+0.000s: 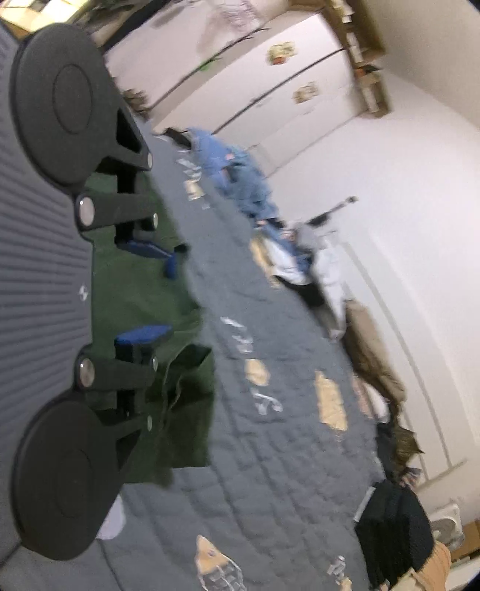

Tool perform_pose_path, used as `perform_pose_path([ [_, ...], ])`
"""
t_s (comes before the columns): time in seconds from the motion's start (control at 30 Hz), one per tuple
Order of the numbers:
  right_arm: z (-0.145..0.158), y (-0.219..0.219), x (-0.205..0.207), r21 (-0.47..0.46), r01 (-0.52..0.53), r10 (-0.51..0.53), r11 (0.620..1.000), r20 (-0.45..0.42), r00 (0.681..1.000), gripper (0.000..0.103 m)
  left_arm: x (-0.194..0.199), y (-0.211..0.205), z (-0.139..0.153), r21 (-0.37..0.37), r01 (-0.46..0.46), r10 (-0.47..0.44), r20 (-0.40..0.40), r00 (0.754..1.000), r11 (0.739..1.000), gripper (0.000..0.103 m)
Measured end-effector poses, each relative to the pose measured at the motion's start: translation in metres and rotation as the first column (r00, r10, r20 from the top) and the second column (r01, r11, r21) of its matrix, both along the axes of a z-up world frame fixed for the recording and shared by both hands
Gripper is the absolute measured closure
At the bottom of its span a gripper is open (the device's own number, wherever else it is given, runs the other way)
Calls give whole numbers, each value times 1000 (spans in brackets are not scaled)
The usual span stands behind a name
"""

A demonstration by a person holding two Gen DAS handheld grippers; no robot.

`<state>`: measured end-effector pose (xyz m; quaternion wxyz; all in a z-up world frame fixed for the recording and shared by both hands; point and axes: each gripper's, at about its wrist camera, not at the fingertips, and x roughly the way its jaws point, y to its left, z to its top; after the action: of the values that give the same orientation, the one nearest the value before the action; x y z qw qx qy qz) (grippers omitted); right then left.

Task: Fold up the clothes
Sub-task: 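Grasp the other sleeve with the right tool and lift it, then fold the held sleeve over the shirt body with the right tool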

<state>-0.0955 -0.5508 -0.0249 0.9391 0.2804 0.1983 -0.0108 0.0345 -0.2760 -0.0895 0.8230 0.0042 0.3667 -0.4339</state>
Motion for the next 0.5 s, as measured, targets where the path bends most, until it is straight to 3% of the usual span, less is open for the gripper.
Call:
perform_pose_path([
  [0.1, 4, -16, -16, -40, 72, -71, 997, 23, 997, 57, 0, 0, 0, 1, 0, 0, -2, 1000, 1000, 35],
  [0.33, -29, -65, -27, -76, 282, -290, 956, -135, 947, 56, -1, -1, -1, 6, 10, -10, 0, 1000, 1000, 35],
  [0.43, -48, -74, -26, -80, 310, -319, 948, -182, 930, 56, -1, 0, -1, 7, 9, -9, -1, 1000, 1000, 35],
  [0.5, -57, -72, -18, -54, 282, -288, 958, -192, 938, 56, -1, 0, -1, 6, 9, -9, -1, 1000, 1000, 35],
])
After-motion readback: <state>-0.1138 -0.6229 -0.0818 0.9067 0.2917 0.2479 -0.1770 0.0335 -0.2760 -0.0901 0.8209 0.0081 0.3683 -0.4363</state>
